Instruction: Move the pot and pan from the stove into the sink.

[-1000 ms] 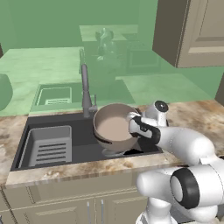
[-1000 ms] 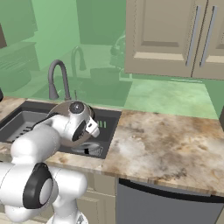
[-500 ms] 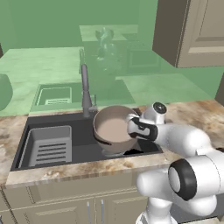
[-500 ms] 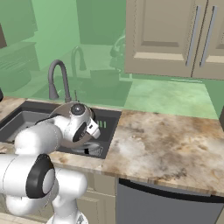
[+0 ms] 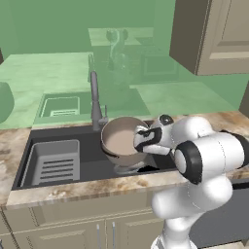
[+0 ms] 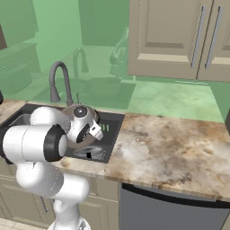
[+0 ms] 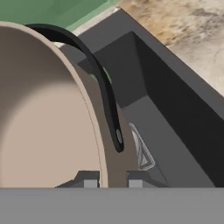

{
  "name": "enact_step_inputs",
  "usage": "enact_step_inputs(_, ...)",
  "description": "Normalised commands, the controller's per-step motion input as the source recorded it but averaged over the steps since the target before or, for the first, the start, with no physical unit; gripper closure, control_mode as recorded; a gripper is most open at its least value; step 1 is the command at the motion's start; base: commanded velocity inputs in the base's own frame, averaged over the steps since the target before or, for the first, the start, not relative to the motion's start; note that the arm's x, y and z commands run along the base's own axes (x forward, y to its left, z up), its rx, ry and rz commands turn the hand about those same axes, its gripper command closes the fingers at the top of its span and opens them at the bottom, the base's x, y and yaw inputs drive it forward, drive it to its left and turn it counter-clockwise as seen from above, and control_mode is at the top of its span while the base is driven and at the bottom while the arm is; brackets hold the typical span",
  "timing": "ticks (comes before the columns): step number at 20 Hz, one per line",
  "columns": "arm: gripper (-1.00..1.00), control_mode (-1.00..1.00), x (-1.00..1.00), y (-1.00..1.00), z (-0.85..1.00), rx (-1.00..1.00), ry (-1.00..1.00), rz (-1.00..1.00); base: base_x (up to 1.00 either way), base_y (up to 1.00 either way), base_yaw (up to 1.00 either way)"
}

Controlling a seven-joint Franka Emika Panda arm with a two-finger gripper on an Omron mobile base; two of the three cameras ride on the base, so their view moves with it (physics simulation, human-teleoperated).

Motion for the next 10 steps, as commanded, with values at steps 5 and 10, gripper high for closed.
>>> enact_step_inputs(5,1.00,-1.00,0.52,0.18,-0.22,0.00,0.02,-0.06,0.00,0.00,0.00)
enact_step_inputs(10,1.00,-1.00,0.38,0.16,-0.26,-0.02,0.03,-0.05,0.00,0.00,0.00)
